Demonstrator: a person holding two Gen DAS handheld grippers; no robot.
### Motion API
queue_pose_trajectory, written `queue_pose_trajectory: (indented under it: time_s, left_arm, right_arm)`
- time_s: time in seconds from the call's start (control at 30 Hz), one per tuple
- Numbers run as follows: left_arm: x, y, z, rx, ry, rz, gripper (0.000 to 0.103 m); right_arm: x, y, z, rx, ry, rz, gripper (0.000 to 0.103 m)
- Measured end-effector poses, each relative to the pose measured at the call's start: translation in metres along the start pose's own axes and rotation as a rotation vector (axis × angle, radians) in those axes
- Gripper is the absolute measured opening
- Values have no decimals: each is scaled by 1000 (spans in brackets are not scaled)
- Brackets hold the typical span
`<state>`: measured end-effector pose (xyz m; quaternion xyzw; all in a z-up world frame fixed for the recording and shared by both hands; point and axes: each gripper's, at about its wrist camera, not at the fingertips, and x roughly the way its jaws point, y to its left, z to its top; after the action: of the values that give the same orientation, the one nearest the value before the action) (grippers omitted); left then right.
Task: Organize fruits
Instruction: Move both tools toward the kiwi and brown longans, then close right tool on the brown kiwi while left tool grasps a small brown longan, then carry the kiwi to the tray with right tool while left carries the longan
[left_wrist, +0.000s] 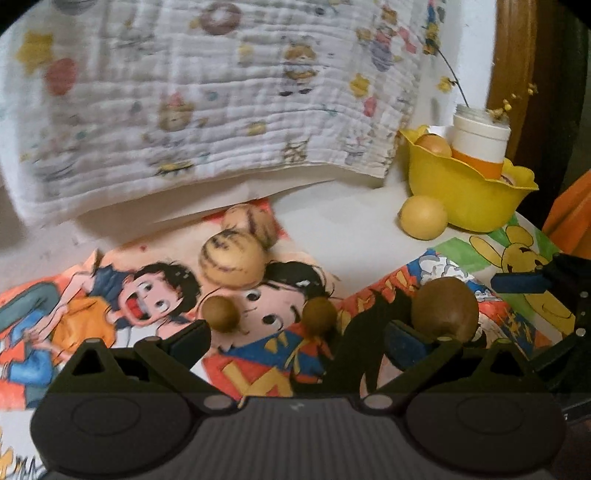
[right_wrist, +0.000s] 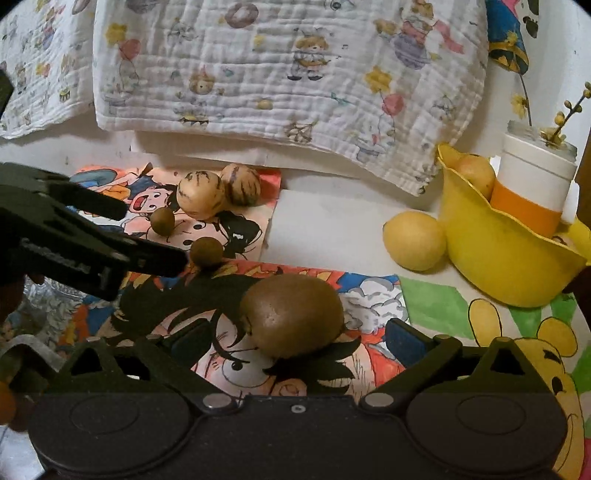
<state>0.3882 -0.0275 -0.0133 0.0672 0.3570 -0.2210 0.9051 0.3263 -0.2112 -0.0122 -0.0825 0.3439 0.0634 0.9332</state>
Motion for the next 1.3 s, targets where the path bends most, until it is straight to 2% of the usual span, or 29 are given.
queue_pose_trajectory:
  time_s: [0.17,0.47,0.8,0.93,1.1,1.3]
  left_arm:
    - [13,-3,0,33,1,-9,98]
    - [30,4,1,19,22,-31,80]
    - [36,-3,6,48,17,-53,50]
    - [40,-1,8,21,27,-63,38]
    - [43,4,8,-9,42,-82,29]
    - [39,3,8,-20,58,-82,28]
  right_arm:
    - [5,3,0,-40,-6,-7,91]
    - [13,8,1,-58,-8,-14,81]
    - [18,9,5,-59,-6,-13,73]
    - [20,6,6,-34,0,-1,72]
    - [22,5,7,-20,10,13,69]
    - [21,5,6,-9,13,10,69]
